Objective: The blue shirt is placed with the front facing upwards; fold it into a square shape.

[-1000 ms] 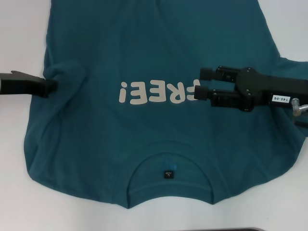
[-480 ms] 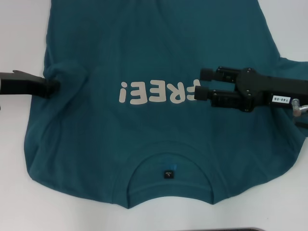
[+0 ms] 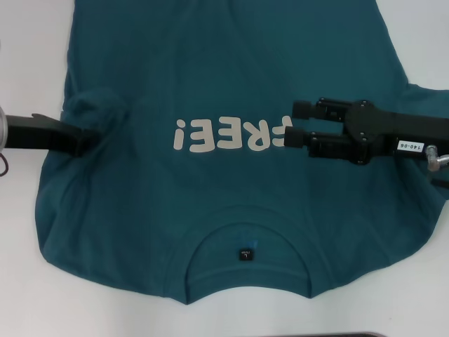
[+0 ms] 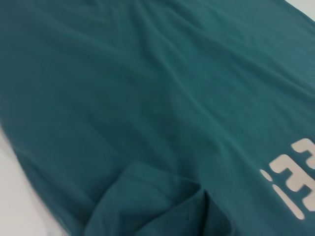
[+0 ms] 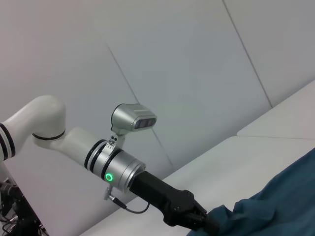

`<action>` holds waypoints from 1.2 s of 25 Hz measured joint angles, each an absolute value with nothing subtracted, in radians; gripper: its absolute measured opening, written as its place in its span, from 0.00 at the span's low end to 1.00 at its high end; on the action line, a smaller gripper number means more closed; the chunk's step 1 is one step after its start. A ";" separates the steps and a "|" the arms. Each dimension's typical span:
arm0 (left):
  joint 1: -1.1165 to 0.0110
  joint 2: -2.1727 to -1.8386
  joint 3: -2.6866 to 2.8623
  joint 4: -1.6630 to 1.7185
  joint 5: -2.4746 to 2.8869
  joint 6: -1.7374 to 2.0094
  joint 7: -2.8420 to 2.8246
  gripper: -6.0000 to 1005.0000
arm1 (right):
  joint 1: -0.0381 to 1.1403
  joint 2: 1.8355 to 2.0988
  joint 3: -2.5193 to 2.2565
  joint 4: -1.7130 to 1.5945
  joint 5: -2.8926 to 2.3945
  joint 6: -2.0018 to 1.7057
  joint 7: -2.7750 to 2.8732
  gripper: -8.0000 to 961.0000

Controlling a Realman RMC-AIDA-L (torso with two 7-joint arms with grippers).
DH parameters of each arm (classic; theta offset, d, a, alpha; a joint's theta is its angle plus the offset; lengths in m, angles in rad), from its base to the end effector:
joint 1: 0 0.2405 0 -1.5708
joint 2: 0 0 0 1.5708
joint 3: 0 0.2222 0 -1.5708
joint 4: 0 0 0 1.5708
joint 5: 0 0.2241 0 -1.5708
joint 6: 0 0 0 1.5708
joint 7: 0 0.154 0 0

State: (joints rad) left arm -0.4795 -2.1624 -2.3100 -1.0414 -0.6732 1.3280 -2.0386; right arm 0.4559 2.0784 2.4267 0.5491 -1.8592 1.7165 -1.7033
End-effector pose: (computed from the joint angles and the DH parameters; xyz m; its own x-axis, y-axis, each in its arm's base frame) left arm -0.2707 0.3501 0.0226 0.6765 0.7112 0.1912 0.7180 -0.5792 -0.3859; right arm 0.2396 0.2902 -0.0007 0.6113 -0.4673 -0.6387 -0.5367 -0.8379 0.0994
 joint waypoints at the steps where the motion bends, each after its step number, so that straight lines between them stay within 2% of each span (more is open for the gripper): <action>1: -0.478 -2.163 -2.310 -1.042 -0.676 1.335 -2.039 0.01 | 0.456 2.078 2.427 0.549 -1.859 1.716 -1.703 0.80; 30: -0.509 -2.170 -2.244 -1.022 -0.755 1.430 -2.078 0.03 | 0.457 2.078 2.427 0.550 -1.859 1.716 -1.707 0.80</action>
State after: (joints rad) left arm -0.5089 -2.1703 -2.2437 -1.0216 -0.7550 1.4301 -2.0776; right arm 0.4571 2.0783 2.4267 0.5502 -1.8592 1.7165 -1.7073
